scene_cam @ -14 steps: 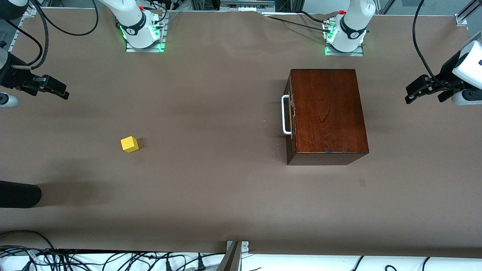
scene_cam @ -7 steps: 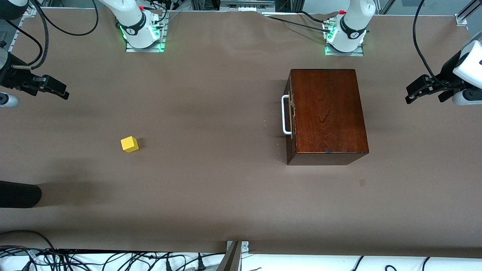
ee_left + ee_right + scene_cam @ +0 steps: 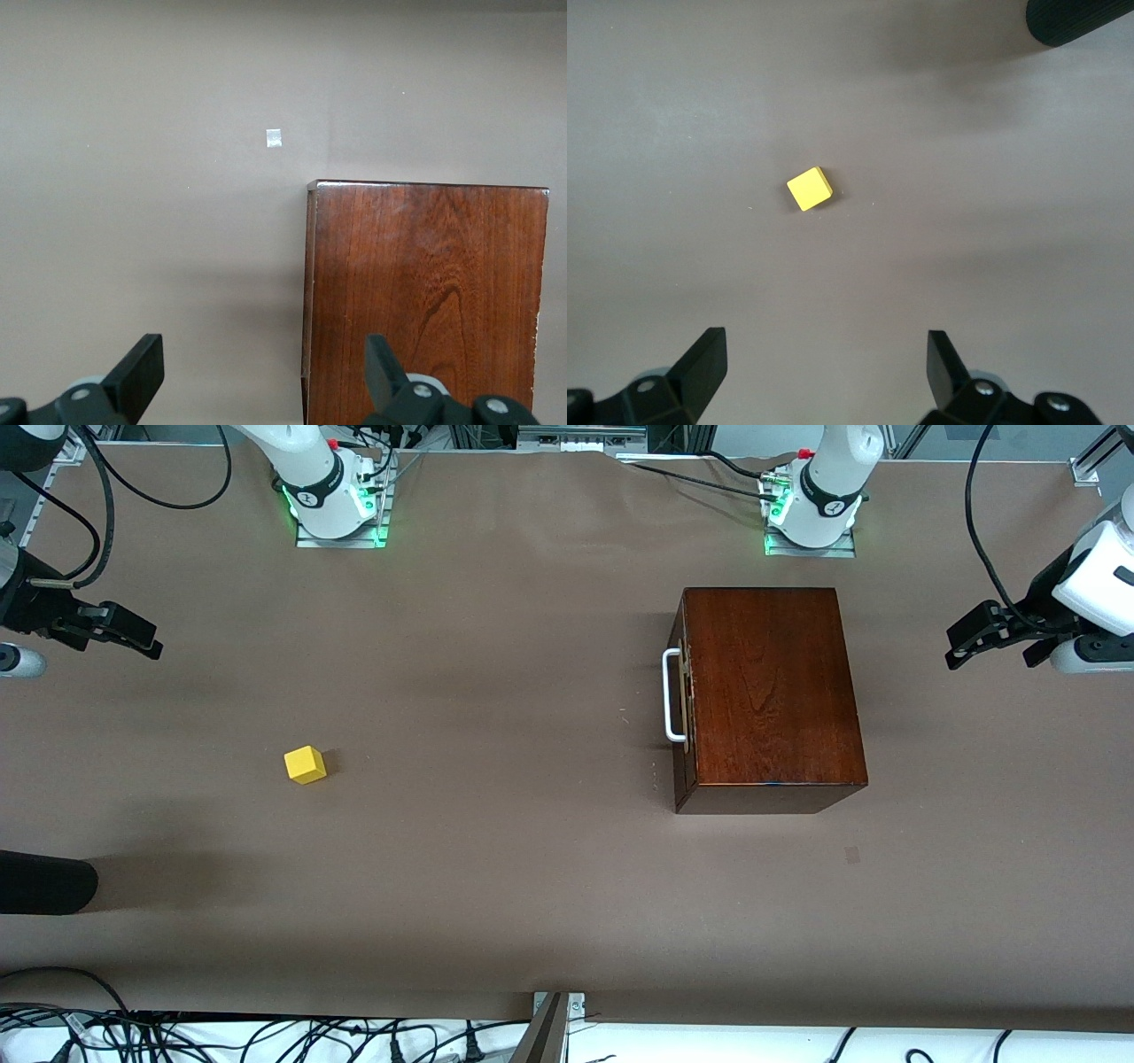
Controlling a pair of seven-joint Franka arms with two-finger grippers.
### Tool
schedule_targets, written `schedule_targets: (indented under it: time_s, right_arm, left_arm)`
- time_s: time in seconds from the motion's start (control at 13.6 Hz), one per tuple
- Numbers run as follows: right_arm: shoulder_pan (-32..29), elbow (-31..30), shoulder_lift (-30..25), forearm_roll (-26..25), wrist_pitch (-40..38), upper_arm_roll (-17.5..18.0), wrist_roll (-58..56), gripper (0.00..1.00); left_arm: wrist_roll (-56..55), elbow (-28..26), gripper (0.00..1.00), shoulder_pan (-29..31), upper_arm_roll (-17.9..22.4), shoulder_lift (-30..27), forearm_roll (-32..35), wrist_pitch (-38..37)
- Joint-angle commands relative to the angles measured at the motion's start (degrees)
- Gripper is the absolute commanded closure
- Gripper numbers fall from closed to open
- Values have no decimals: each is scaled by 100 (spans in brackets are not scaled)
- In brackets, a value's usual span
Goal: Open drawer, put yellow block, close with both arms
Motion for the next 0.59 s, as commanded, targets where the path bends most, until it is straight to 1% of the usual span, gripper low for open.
schedule_targets:
  time_s: [0.0, 0.29, 0.51]
  right_arm:
    - [-72, 90, 17, -35, -36, 52, -18, 0]
    - [-81, 90, 17, -34, -36, 52, -18, 0]
    - [-81, 90, 17, -26, -36, 52, -18, 0]
  left_arm:
    - [137, 172, 0, -1, -39, 98, -96, -76]
    - [120, 268, 0, -1, -180, 98, -88, -146]
    - [137, 304, 0, 7, -198, 89, -96, -286]
